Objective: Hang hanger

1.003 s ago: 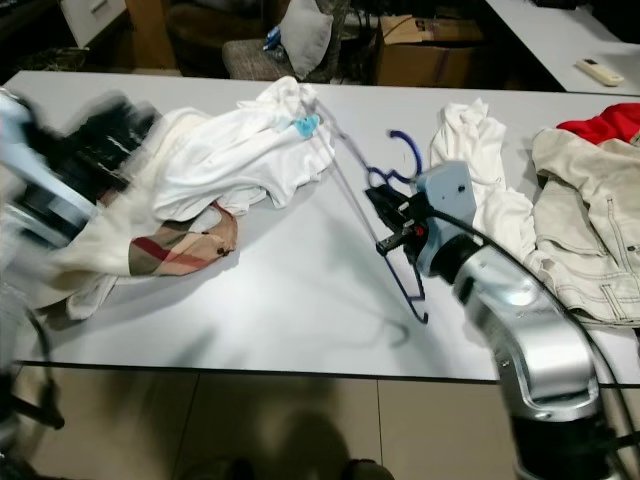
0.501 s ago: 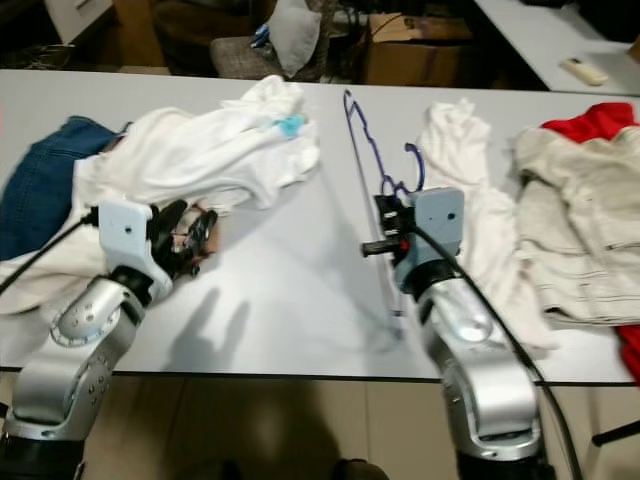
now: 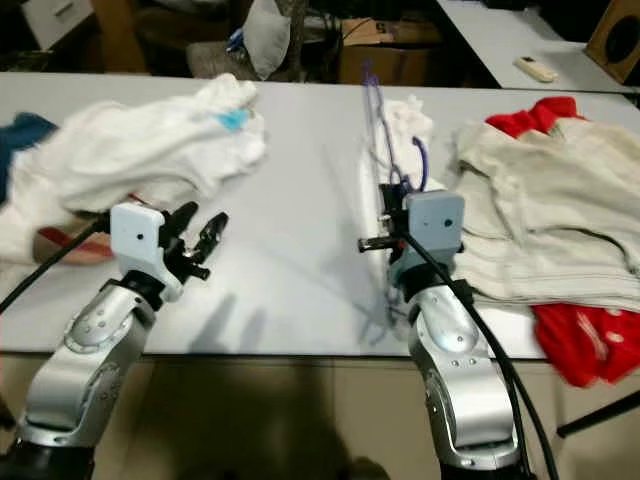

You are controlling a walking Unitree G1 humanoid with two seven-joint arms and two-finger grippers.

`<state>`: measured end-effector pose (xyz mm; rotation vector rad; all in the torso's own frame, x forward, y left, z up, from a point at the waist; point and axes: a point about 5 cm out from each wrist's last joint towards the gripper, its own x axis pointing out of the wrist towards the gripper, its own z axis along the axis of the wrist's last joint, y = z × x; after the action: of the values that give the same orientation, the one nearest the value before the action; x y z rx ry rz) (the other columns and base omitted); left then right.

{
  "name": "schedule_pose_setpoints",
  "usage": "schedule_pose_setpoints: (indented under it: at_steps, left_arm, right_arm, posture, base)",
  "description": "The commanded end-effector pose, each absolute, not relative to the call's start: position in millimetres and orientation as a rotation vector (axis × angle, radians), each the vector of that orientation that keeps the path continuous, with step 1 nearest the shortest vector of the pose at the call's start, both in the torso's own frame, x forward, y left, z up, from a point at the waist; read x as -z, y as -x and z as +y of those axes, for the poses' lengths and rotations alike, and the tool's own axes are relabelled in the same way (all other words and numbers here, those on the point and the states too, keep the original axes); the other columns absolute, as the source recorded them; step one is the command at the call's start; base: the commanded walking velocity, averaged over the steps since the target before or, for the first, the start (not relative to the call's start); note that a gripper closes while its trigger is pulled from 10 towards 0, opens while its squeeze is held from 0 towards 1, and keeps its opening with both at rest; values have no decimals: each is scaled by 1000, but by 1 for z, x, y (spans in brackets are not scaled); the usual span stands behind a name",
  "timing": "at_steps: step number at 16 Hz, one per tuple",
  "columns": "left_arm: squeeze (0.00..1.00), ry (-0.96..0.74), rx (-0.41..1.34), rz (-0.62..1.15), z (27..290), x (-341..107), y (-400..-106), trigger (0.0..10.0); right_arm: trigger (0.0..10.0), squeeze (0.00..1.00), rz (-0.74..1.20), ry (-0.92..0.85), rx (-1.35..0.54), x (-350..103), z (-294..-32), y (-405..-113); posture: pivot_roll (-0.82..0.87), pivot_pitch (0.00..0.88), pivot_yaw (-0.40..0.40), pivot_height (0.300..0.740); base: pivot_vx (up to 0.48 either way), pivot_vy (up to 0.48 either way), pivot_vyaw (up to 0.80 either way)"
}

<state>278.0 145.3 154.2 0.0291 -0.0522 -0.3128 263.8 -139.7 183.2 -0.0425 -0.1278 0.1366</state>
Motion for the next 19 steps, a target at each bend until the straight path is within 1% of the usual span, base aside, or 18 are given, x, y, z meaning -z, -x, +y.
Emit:
schedule_pose_setpoints:
  at_steps: [1, 3, 4, 6, 10, 11, 13, 14, 15, 17, 18, 19]
  left_arm:
    - [0, -27, 312, -51, 143, -154, -277, 10000]
    - [0, -27, 312, -53, 143, -154, -277, 10000]
    - [0, -27, 312, -56, 143, -155, -277, 10000]
    - [0, 1, 317, -64, 145, -158, -277, 10000]
    - [0, 26, 327, -71, 151, -163, -278, 10000]
    - [0, 18, 336, -61, 149, -160, -278, 10000]
    - [0, 18, 352, -42, 145, -155, -276, 10000]
    - [0, 25, 354, -23, 144, -150, -275, 10000]
    - [0, 27, 357, -17, 143, -148, -275, 10000]
    - [0, 1, 352, -8, 142, -144, -275, 10000]
    - [0, -14, 353, 0, 140, -140, -274, 10000]
    - [0, -18, 352, 5, 139, -137, -274, 10000]
  right_arm:
    - [10000, 0, -96, 20, -143, -179, -145, -262]
    - [10000, 0, -77, 10, -185, -178, -143, -261]
    - [10000, 0, -80, 8, -204, -179, -143, -260]
    - [10000, 0, -127, 0, -179, -189, -145, -261]
    - [10000, 0, -136, -55, -270, -203, -136, -257]
    - [10000, 0, -89, -46, -248, -196, -139, -257]
    - [10000, 0, -37, -64, -189, -186, -151, -256]
    - [10000, 0, -29, 15, -132, -182, -161, -256]
    - [10000, 0, -18, 14, -142, -180, -162, -255]
    - [10000, 0, -12, 10, -99, -178, -166, -254]
    - [10000, 0, 16, -48, -138, -174, -164, -253]
    - [10000, 0, 23, -57, -150, -173, -163, -252]
  posture:
    - [-103, 92, 23, 740]
    - [-105, 96, 23, 740]
    - [-105, 96, 23, 740]
    - [-106, 99, 25, 740]
    - [-104, 100, 29, 740]
    - [-105, 100, 30, 740]
    - [-107, 100, 32, 740]
    - [-112, 103, 33, 740]
    - [-111, 103, 33, 740]
    - [-112, 107, 32, 740]
    - [-112, 107, 32, 740]
    - [-113, 108, 31, 740]
  base:
    - [0, -330, 0]
    - [0, -319, -425]
    - [0, 0, -800]
    - [0, 0, -800]
    - [0, 0, 0]
    - [0, 0, 0]
    - [0, 0, -800]
    - [0, 428, -800]
    - [0, 480, -800]
    - [0, 0, -800]
    - [0, -480, -763]
    - [0, -480, -656]
